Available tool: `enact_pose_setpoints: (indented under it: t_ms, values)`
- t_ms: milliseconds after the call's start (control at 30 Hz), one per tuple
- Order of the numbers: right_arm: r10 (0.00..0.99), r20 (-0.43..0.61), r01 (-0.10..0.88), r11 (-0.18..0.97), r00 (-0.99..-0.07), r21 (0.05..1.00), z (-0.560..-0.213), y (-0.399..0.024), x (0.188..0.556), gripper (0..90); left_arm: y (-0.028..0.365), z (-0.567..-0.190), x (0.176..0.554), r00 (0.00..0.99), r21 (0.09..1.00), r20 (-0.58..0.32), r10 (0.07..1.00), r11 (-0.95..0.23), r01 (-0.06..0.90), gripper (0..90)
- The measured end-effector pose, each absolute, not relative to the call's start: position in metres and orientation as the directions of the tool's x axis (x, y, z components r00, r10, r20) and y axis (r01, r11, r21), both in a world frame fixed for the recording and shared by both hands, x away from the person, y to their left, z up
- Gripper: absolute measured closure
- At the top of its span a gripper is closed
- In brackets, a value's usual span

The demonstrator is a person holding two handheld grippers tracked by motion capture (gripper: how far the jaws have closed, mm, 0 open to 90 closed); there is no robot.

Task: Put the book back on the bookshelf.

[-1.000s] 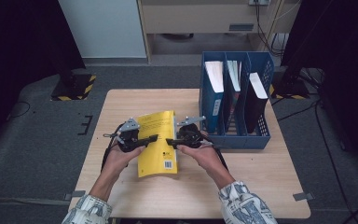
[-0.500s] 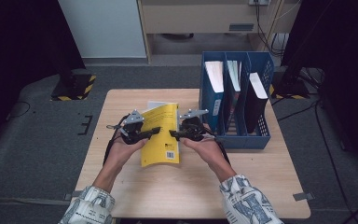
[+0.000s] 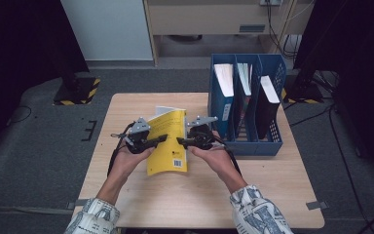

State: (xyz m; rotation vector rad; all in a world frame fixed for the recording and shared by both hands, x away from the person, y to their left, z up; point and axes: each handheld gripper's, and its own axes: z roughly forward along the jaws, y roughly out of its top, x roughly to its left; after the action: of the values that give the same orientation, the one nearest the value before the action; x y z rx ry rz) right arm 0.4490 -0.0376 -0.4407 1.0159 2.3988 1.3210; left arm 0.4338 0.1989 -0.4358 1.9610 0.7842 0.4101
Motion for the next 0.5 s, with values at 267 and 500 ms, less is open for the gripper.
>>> enact_pose_setpoints:
  t_ms: [267,500]
  values:
    - [0.694,0.101,0.451,0.343,-0.713,0.824,-0.437,-0.037,0.463,60.8,0.196,-0.433,0.446,0.732,0.889,-0.01,0.681,-0.329,0.319,81.9]
    - [0.685,0.088,0.434,0.353,-0.724,0.829,-0.442,-0.04,0.454,60.6,0.198,-0.436,0.433,0.748,0.894,-0.015,0.663,-0.326,0.307,81.5]
